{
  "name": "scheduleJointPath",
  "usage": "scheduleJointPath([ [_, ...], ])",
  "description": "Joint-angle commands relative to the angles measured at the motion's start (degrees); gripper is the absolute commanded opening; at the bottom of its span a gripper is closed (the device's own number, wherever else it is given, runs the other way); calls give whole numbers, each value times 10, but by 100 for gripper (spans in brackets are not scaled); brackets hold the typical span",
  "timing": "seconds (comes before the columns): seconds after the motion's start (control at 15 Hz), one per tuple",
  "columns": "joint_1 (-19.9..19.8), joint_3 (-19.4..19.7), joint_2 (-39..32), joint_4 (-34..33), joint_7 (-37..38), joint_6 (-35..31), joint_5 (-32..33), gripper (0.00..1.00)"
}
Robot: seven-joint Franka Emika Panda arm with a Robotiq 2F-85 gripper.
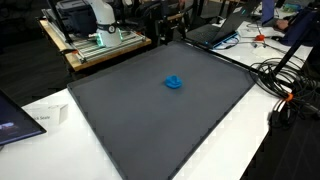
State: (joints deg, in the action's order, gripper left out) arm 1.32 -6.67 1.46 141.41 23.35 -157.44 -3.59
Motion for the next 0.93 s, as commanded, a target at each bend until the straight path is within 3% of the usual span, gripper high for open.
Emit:
scheduleJointPath([
  [0.0, 4, 9, -10, -12, 34, 10, 30, 100],
  [0.27, 18, 5, -40, -62, 50, 83, 15, 100],
  [0.87, 66, 18, -110, -174, 299, 235, 135, 100],
])
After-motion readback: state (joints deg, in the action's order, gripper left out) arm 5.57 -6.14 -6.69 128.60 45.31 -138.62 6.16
